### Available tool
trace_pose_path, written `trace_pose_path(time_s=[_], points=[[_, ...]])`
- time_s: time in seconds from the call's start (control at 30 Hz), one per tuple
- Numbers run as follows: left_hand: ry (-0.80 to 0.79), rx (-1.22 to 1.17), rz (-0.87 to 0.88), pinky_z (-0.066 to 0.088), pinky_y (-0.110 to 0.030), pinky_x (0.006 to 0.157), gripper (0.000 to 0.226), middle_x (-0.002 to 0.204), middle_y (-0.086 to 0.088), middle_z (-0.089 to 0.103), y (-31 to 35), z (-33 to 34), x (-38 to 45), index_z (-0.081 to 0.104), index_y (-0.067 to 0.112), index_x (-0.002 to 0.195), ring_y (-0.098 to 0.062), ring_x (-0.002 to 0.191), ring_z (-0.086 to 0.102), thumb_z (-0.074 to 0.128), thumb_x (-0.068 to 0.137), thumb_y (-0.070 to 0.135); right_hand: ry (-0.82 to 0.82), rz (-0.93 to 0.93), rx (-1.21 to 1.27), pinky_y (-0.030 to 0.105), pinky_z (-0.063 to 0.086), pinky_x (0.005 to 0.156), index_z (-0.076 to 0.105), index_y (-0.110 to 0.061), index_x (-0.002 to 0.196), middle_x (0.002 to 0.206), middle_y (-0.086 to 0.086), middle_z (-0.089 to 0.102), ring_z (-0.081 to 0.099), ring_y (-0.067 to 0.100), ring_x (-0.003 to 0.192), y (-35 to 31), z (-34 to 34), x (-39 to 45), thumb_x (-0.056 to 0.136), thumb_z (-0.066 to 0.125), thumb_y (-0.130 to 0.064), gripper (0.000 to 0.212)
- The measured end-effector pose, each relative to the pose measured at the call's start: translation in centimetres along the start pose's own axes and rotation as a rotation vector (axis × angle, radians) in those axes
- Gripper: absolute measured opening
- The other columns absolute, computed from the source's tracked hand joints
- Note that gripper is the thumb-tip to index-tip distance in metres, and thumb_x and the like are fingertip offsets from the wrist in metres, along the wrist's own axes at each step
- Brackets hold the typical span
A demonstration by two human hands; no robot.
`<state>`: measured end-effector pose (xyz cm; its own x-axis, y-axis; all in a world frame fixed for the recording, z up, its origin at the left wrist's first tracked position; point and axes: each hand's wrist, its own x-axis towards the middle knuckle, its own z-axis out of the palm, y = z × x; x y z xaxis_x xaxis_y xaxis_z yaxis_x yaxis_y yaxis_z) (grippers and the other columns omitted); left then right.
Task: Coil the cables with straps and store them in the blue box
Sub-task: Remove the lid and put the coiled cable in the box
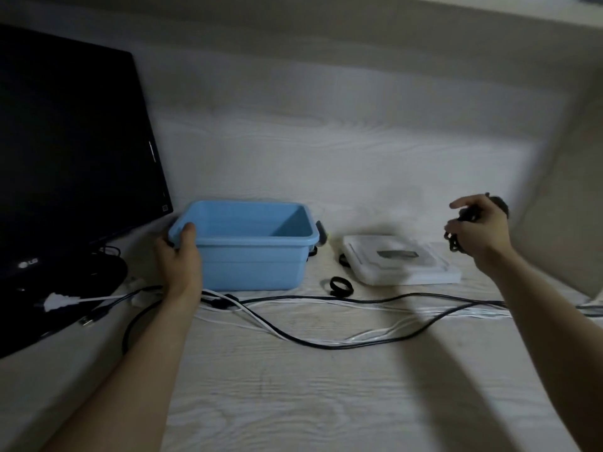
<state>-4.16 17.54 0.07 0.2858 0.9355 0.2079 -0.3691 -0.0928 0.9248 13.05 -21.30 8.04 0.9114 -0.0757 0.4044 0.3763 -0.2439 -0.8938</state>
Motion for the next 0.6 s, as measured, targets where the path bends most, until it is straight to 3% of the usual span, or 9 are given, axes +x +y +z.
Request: trace_pose_path(time_s=[0.07,0.13,0.27,0.37,0.43,0.5,0.6], points=[[-0.005,0.005,0.012,0.038,-0.020,0.078,0.039,0.114,-0.005,0.056,0.1,0.0,-0.2,0.052,0.001,0.127,-0.014,0.100,0.052,0.058,0.095,0.022,-0.096,-0.095,-0.021,0.022,0.042,0.042,0.064,-0.009,0.103,0.075,0.002,0.048,0.048,0.023,0.059,-2.0,0.6,-0.4,0.078,0.059,0.022,0.041],[-0.008,0.010,0.030,0.038,-0.016,0.075,0.039,0.115,-0.005,0.055,0.2,0.1,-0.4,0.051,0.001,0.129,-0.014,0.100,0.051,0.058,0.095,0.020,-0.249,-0.206,-0.081,0.025,0.048,0.054,0.065,-0.013,0.109,0.084,0.002,0.051,0.054,0.023,0.074,-4.4,1.6,-0.9,0.077,0.062,0.021,0.047],[-0.020,0.038,0.081,0.037,-0.012,0.079,0.040,0.121,-0.007,0.055,0.7,0.1,-0.8,0.049,0.002,0.130,-0.015,0.108,0.051,0.058,0.095,0.019,-0.578,-0.449,-0.323,0.019,0.049,0.072,0.055,-0.024,0.133,0.108,0.005,0.057,0.060,0.009,0.087,-8.8,5.1,-2.0,0.080,0.070,0.010,0.064],[-0.052,0.055,0.129,0.037,-0.004,0.083,0.044,0.132,-0.012,0.051,0.9,0.2,-1.1,0.045,-0.001,0.134,-0.016,0.116,0.050,0.058,0.096,0.016,-0.640,-0.632,-0.388,0.008,0.045,0.080,0.038,-0.019,0.145,0.114,0.006,0.056,0.060,0.015,0.099,-11.4,10.1,-4.0,0.077,0.066,0.009,0.078],[-0.070,0.065,0.181,0.036,-0.005,0.090,0.045,0.134,-0.012,0.050,1.0,0.2,-1.5,0.043,-0.001,0.136,-0.018,0.121,0.048,0.057,0.096,0.014,-0.680,-0.709,-0.378,0.021,0.048,0.088,0.033,-0.011,0.143,0.117,0.006,0.054,0.058,0.022,0.104,-12.4,13.8,-5.4,0.073,0.063,0.009,0.078],[-0.093,0.057,0.214,0.035,0.000,0.086,0.045,0.132,-0.007,0.048,1.1,0.1,-1.6,0.042,0.000,0.137,-0.015,0.117,0.048,0.057,0.096,0.013,-0.735,-0.744,-0.413,0.034,0.048,0.092,0.029,-0.011,0.142,0.117,0.003,0.052,0.057,0.025,0.108,-13.6,17.1,-6.6,0.072,0.062,0.007,0.079],[-0.138,0.022,0.213,0.036,0.000,0.080,0.049,0.125,0.002,0.048,1.1,-0.1,-1.8,0.040,0.006,0.139,-0.009,0.110,0.049,0.055,0.096,0.024,-0.865,-0.740,-0.500,0.023,0.038,0.084,0.027,-0.012,0.144,0.122,0.004,0.054,0.051,0.017,0.102,-14.8,20.8,-8.2,0.075,0.066,0.005,0.081]])
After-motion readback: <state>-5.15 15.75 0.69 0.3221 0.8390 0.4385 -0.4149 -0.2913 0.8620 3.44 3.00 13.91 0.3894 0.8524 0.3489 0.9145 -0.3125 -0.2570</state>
